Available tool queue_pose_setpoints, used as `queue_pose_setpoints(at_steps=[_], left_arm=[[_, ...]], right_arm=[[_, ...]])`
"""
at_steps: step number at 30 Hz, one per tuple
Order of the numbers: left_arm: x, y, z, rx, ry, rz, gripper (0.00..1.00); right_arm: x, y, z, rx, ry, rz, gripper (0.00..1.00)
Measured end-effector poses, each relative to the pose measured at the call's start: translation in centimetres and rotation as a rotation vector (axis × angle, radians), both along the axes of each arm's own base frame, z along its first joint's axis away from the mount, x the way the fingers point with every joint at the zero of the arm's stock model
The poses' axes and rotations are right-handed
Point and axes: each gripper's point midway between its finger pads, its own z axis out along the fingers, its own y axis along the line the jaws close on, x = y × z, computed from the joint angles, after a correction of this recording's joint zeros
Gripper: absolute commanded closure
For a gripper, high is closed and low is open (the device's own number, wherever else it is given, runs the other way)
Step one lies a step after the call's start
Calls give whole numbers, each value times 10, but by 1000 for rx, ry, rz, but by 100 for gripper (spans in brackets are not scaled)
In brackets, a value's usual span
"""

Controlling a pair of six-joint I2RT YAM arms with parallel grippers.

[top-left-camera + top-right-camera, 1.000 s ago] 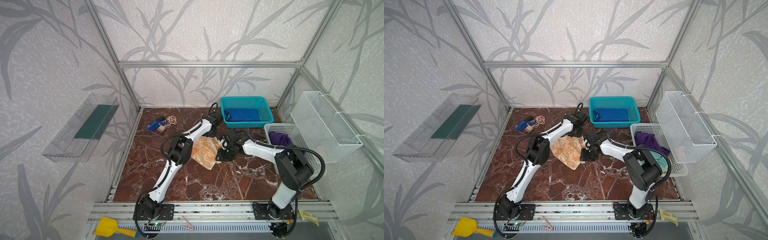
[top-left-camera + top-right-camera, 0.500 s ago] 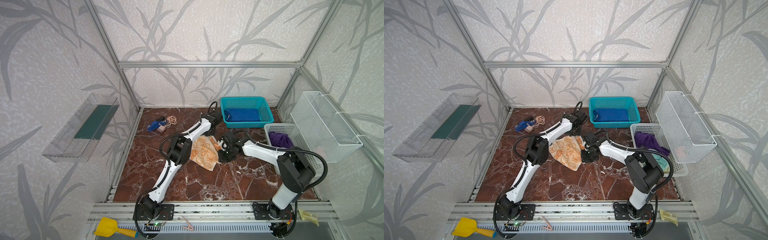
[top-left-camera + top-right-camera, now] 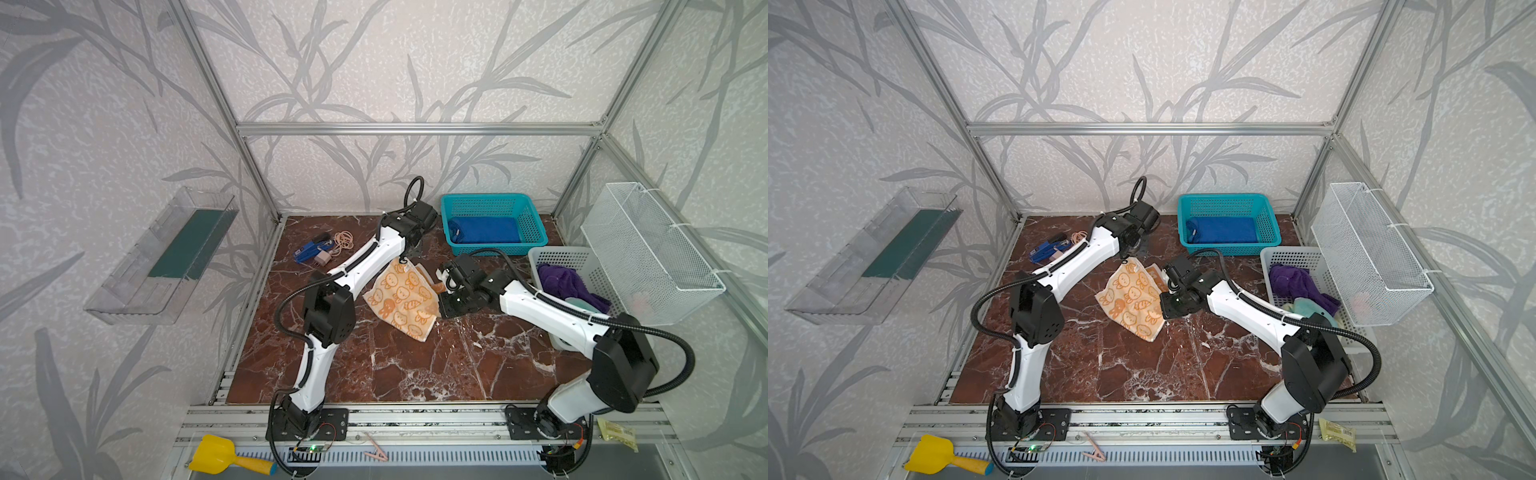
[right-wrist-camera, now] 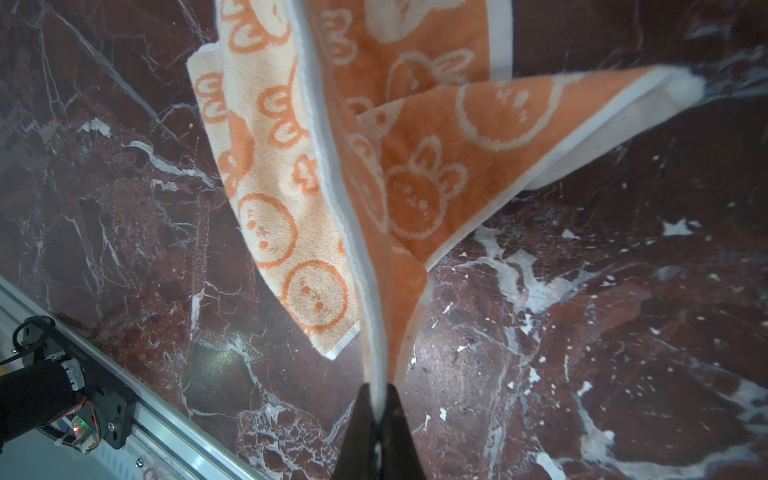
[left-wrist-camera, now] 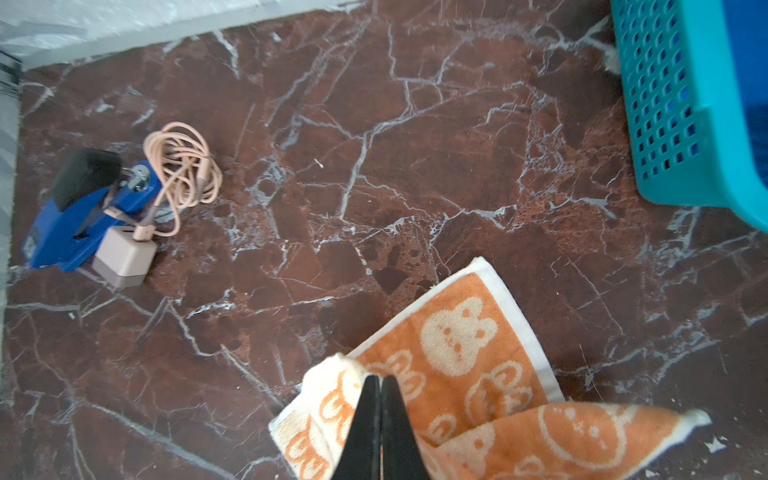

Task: Fold and stack the towels
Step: 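Lift the towel's two corners with both grippers, raising it high, then spread the towel flat on the table by drawing both grippers toward the robot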

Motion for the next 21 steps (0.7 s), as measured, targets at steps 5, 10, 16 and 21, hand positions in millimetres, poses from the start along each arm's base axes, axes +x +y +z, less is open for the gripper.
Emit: queue_pose_setpoints(at_steps=[5,10,16,21], left_arm=[[-26,21,64,-58,-118,-8,100],[-64,40,146,-171,-315,-44,100],[-121,50,247,-281,-564,-133,100],[-159,51,305,-312,-706,-205,100]], right_arm=[[7,6,75,18,-181,46,100],[-1,19,173,51,-426,123,100],[-32,21,277,89,-655,209,100],[-58,20,352,111,-810,264,100]])
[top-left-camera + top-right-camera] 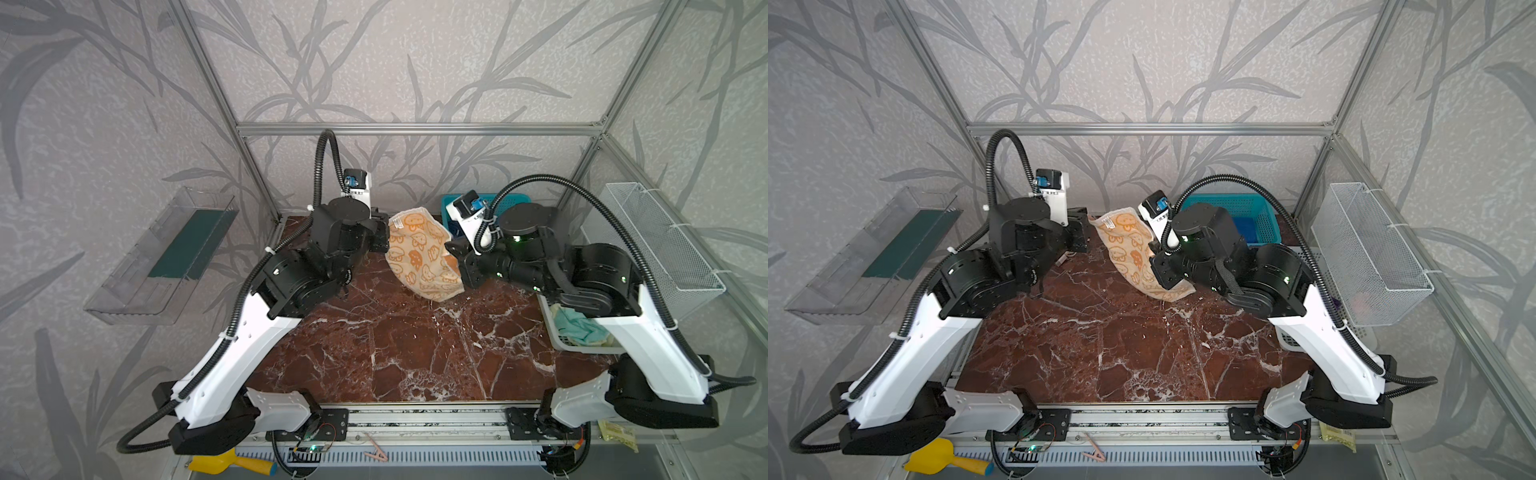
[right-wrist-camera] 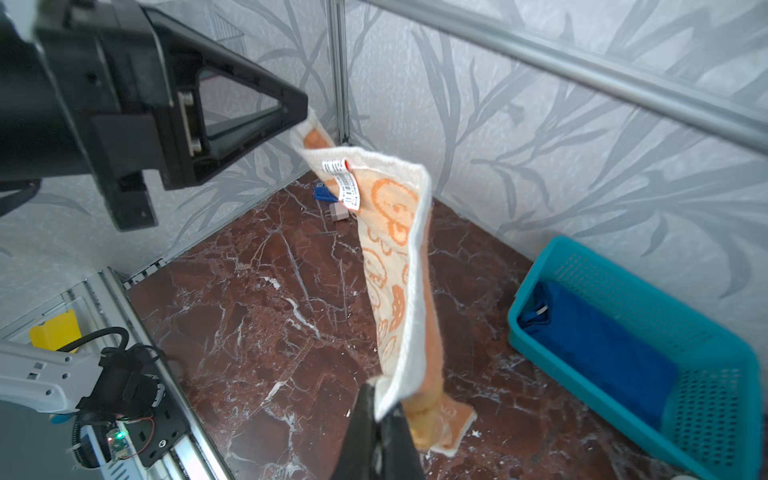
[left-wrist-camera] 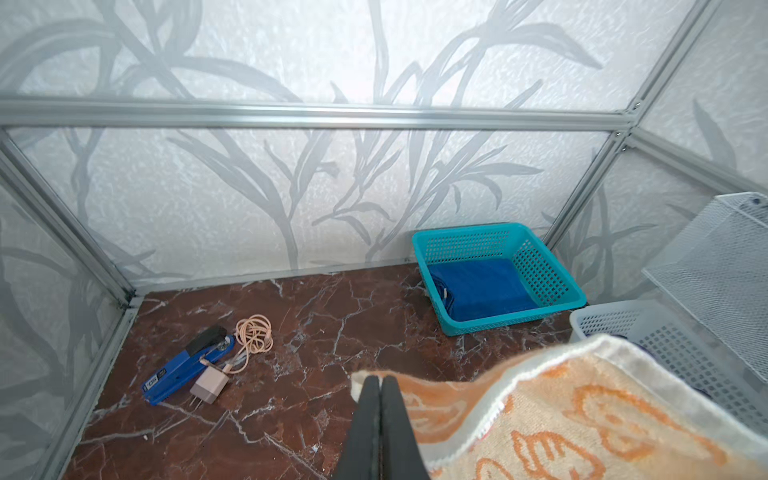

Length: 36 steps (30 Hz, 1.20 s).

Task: Fold and stack the towels
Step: 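Spread the towel flat on the table by drawing both grippers toward the robot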

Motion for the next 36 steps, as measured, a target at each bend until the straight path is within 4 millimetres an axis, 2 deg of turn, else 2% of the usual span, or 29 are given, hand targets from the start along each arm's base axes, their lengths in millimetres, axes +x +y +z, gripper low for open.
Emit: queue_pose_setpoints(at_steps=[4,7,9,14,16,18,21,25,30,32,34,36], left_arm=[[-22,3,38,-12,-89,-22,100],[-32,8,58,-22,-136,-20,100],[-35,15,67,-24,-154,-4,100],[-32,26,75,15,-177,61,100],[-24,29,71,40,-170,93,100],[-6,35,61,56,-145,135,100],[30,53,28,68,-64,206,100],[90,69,-38,90,89,271,100],[183,83,-144,73,294,314,100],[216,84,-186,55,353,312,100],[242,86,-227,39,404,308,100],[264,87,-265,29,450,298,100]], right_arm=[[-18,4,49,33,-105,45,100],[-18,1,64,41,-155,36,100],[-15,-2,61,9,-168,24,100],[1,-4,34,-92,-140,4,100],[25,-13,25,-93,-98,-39,100],[54,-26,13,-100,-51,-101,100],[96,-30,-11,-99,28,-140,100],[159,-9,-66,-116,155,-129,100],[262,17,-177,-157,308,-127,100],[295,22,-222,-179,336,-129,100],[319,24,-266,-199,364,-131,100],[334,23,-305,-215,402,-137,100]])
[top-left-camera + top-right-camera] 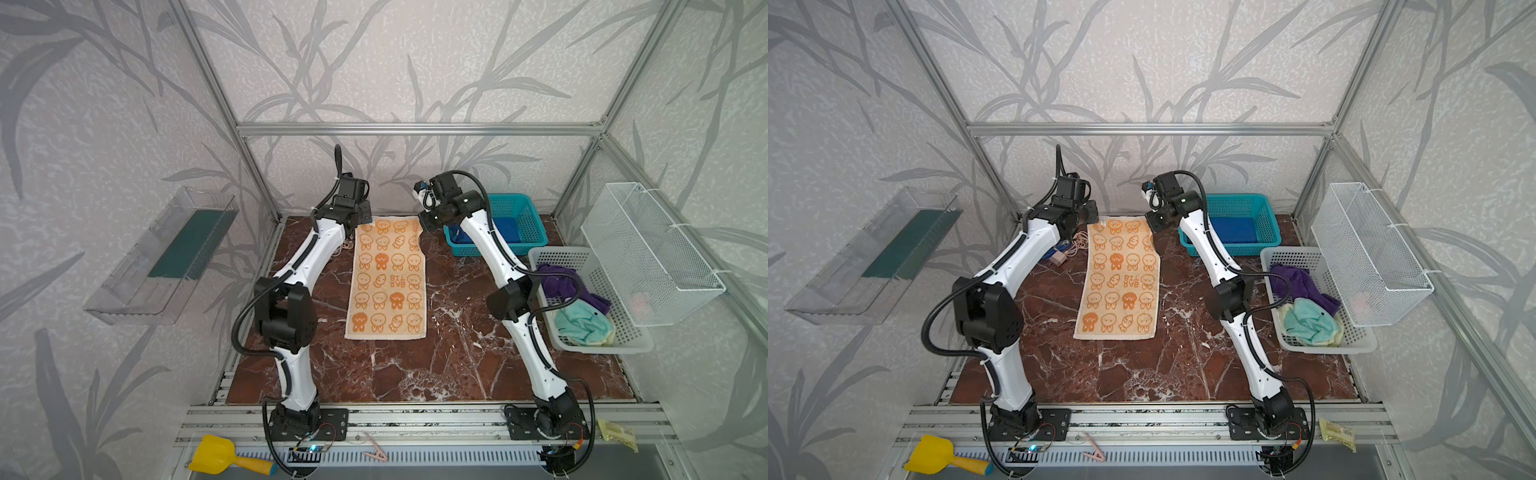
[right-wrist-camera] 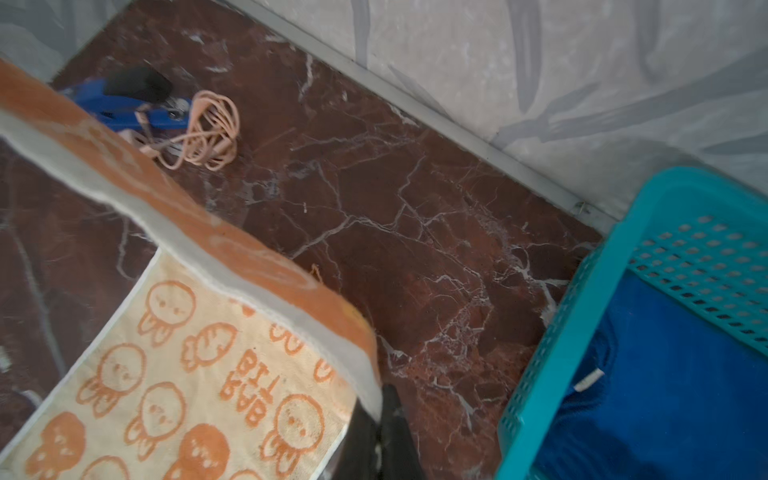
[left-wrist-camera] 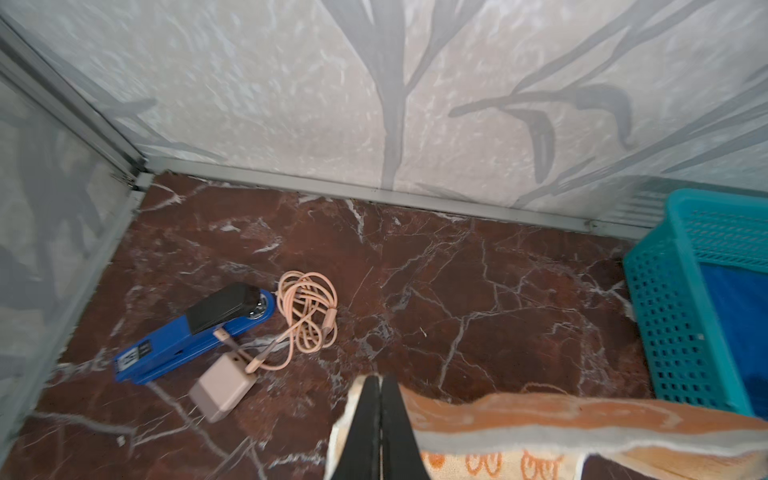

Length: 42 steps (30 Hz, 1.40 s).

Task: Fold and stack the towels
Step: 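Spread the towel flat on the table by drawing both grippers toward the robot, then fold the towel's far edge toward the robot with both grippers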

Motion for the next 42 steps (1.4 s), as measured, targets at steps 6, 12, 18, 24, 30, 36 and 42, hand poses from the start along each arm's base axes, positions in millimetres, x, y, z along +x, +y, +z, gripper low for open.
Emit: queue_pose_setpoints(at_steps=[6,12,18,24,30,36,42], left_arm=[[37,-4,-36,-68,11,-45,100],[36,0,-27,-140,-45,-62,100],[-3,21,-71,-243,40,-49,100],[-30,28,-89,-284,106,-55,100],[-67,27,-78,-287,122,-64,100],[-109,31,-82,-293,172,-46,100],[-163,35,-114,-304,274,-15,100]], right_arm=[[16,-3,-35,11,16,-9,100],[17,4,-30,40,-5,37,100],[-10,18,-40,-77,-3,173,100],[-55,35,-52,-240,23,294,100],[-90,37,-45,-360,18,336,100],[-144,21,-61,-390,119,347,100],[-188,17,-70,-391,150,380,100]])
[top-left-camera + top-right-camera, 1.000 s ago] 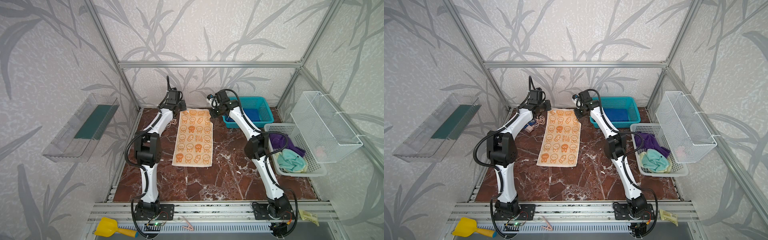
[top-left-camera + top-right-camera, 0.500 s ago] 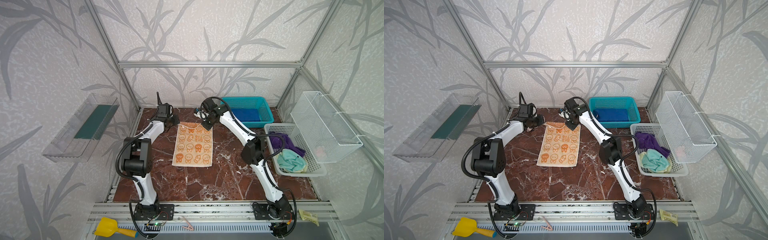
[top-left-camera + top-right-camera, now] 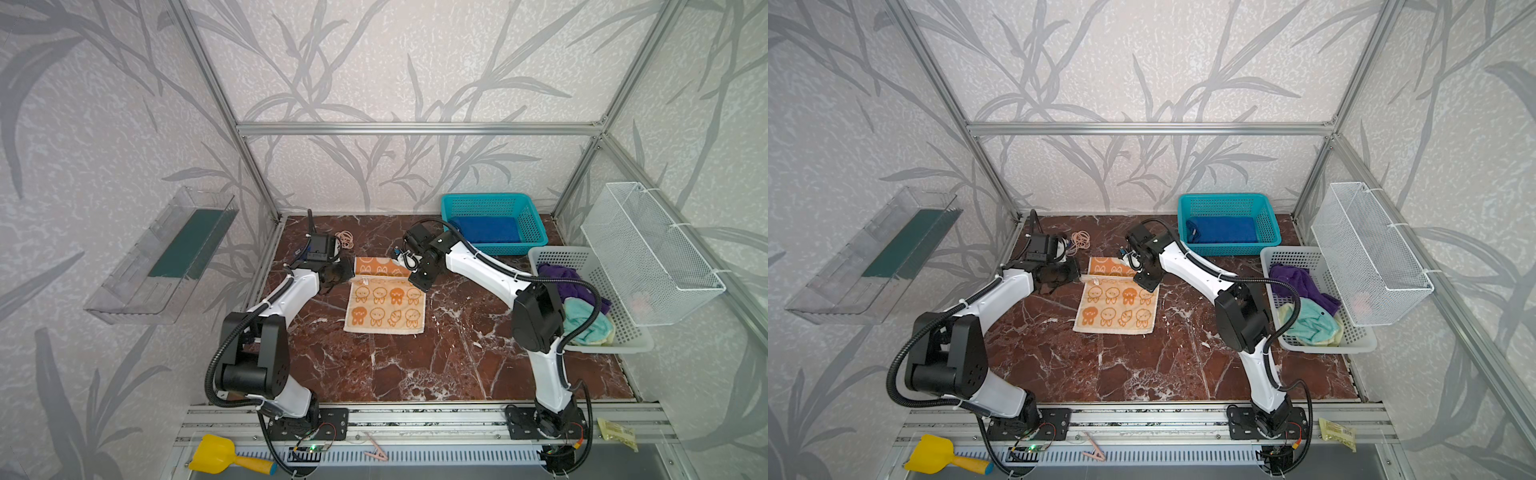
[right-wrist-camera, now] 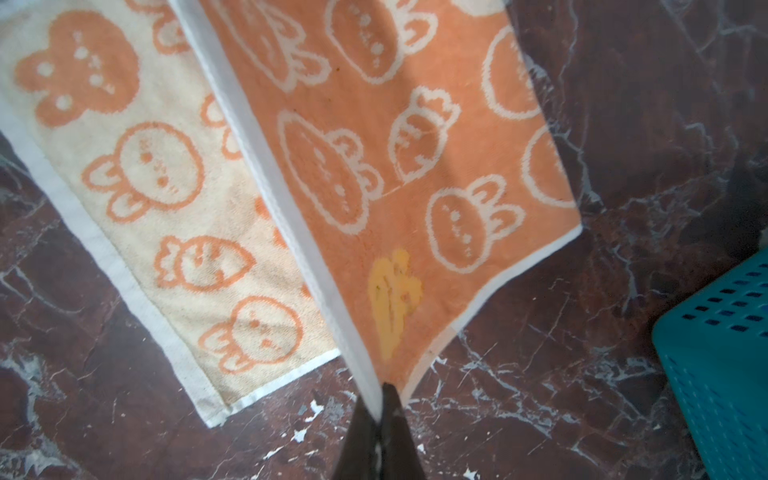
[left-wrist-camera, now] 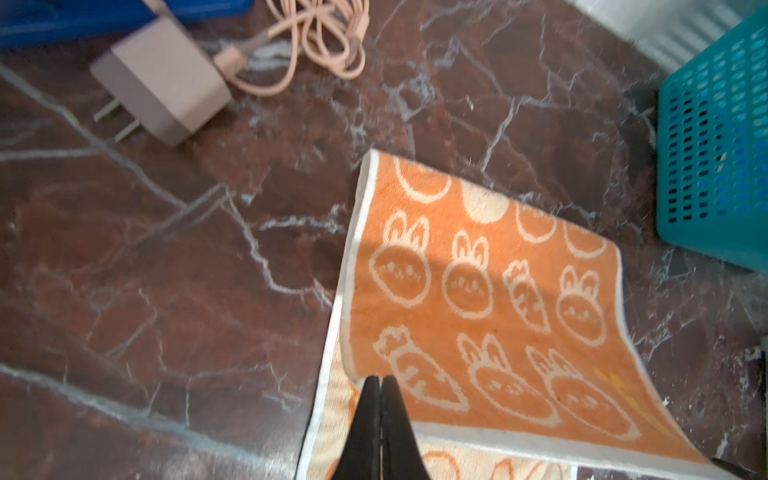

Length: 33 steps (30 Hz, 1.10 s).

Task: Fold and stack the towels
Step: 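Fold the towel's far edge toward the robot with both grippers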

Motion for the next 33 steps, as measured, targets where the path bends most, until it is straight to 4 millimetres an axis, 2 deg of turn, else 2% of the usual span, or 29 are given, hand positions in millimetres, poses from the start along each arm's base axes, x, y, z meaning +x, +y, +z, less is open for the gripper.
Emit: queue_pose_setpoints(at_steps=[3,6,10,18,24,33], left_arm=[[-18,2,1,-4,-1,7,100],[-25,2,11,-10,-29,7,100],[-35,1,16,-17,-36,7,100],[-83,4,-6,4,40,26,100],[-97,3,-12,13,64,39,100],[-122,6,-47,3,174,82,100]], right_arm=[[-22,-1,-9,4,25,10,100],[-43,1,-21,8,58,20,100],[-58,6,-31,26,85,15,100],[-67,7,-22,61,75,-8,100],[-74,4,-11,90,69,-12,100],[-100,4,-43,99,168,6,100]])
